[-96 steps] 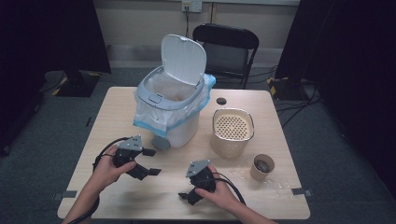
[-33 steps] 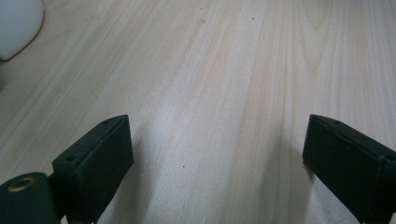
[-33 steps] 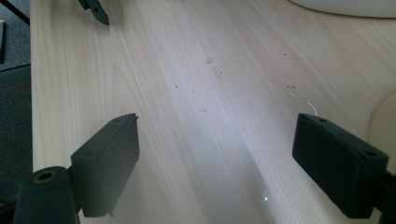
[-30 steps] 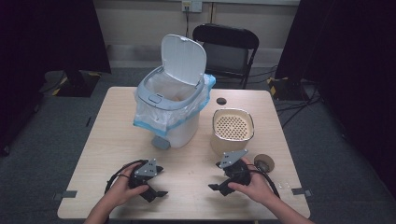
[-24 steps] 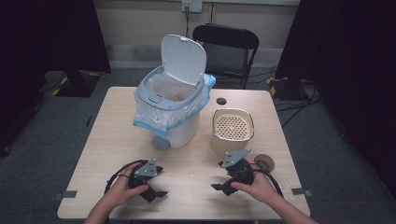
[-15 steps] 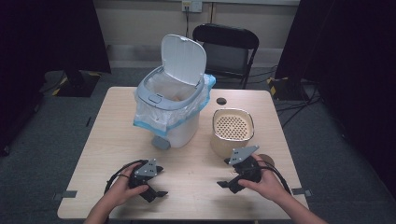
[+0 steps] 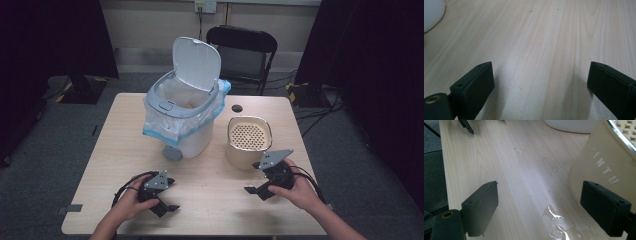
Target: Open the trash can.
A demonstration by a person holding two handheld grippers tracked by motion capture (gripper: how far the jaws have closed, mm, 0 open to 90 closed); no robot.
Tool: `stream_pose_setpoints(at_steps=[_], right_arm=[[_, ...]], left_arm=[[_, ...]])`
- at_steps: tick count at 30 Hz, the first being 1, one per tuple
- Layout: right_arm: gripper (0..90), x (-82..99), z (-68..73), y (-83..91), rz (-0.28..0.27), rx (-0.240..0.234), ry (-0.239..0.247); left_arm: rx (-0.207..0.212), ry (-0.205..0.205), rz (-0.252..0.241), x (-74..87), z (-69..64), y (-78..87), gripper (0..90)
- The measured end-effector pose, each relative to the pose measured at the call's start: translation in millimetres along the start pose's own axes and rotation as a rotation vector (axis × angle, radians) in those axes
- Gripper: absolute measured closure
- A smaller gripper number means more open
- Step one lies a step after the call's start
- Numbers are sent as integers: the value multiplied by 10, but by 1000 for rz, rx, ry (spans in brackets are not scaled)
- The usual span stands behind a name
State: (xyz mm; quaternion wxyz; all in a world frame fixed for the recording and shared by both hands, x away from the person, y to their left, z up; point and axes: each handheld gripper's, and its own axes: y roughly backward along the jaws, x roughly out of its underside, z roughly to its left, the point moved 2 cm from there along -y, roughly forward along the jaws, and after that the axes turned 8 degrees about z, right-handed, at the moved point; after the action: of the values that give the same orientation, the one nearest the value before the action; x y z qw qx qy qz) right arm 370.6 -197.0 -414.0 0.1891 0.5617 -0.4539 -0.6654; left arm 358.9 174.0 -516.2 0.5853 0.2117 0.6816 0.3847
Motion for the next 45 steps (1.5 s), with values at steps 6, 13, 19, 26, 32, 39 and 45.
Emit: stream_pose_setpoints(at_steps=[6, 13, 19, 26, 32, 39, 45], right_arm=[[143, 17, -46, 92, 5, 12, 3], [143, 64, -136, 230, 6, 37, -8], [143, 100, -227, 309, 7, 53, -15], [143, 191, -319, 368, 12, 76, -44], [143, 305, -366, 385, 15, 82, -64], [143, 500, -429, 359, 18, 89, -104], [142, 601, -454, 333, 14, 87, -132]], left_arm=[[0, 0, 2, 1, 0, 1, 67], [0, 0, 0, 0, 0, 0, 67], [0, 0, 0, 0, 0, 0, 67], [-1, -1, 2, 0, 1, 1, 67], [0, 0, 0, 0, 0, 0, 67], [0, 0, 0, 0, 0, 0, 67], [0, 0, 0, 0, 1, 0, 67]])
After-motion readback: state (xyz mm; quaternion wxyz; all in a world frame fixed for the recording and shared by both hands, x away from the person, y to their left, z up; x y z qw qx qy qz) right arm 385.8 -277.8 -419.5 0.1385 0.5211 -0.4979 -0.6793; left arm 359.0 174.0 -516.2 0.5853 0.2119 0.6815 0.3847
